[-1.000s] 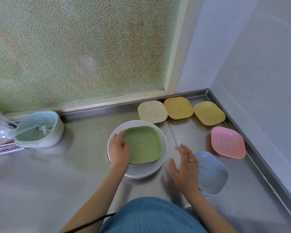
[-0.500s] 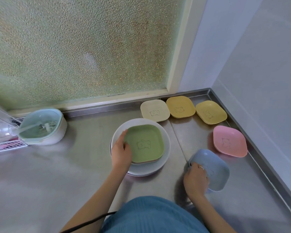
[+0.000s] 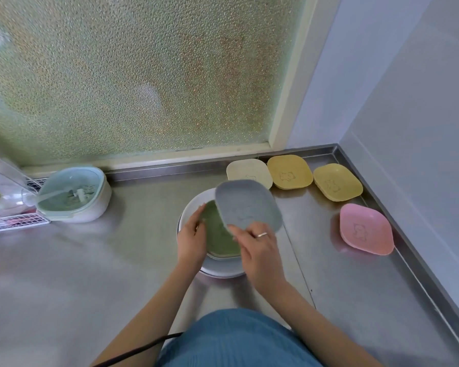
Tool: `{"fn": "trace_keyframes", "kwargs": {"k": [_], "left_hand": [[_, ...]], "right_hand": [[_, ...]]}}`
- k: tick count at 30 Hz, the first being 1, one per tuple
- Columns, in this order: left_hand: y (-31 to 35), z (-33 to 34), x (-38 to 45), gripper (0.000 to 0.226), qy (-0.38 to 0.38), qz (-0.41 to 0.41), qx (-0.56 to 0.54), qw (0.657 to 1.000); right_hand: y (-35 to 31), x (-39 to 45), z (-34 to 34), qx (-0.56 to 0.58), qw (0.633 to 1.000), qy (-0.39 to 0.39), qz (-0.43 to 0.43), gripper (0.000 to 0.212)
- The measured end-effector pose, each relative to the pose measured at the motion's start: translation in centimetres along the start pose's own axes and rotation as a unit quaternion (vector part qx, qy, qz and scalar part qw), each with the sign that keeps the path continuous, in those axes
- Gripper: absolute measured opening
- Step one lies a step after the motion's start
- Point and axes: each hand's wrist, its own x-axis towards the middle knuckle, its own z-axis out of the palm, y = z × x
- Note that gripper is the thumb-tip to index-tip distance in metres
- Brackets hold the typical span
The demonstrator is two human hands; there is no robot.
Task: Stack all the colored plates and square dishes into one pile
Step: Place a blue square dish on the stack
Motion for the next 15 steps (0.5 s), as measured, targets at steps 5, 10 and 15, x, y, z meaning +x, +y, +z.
{"fn": "trace_keyframes", "kwargs": {"k": [5, 10, 15], "left_hand": [[0.5, -0.1, 0.6, 0.033, 0.021, -0.026, -0.077, 0.996], [1.1, 0.1, 0.5, 0.033, 0.039, -0.018, -0.065, 0.997], [0.6, 0.1, 0.7, 0.041, 0.006, 0.015, 0.110, 0.994]], "right_hand": [[-1.3, -0.6, 1.6, -0.001, 0.991, -0.131, -0.034, 0.039], [-1.5, -0.2, 2.1, -0.005, 0.978, -0.208, -0.006, 0.038], [-1.7, 0.3, 2.5, 0.013, 0.968, -0.251, 0.013, 0.053]]}}
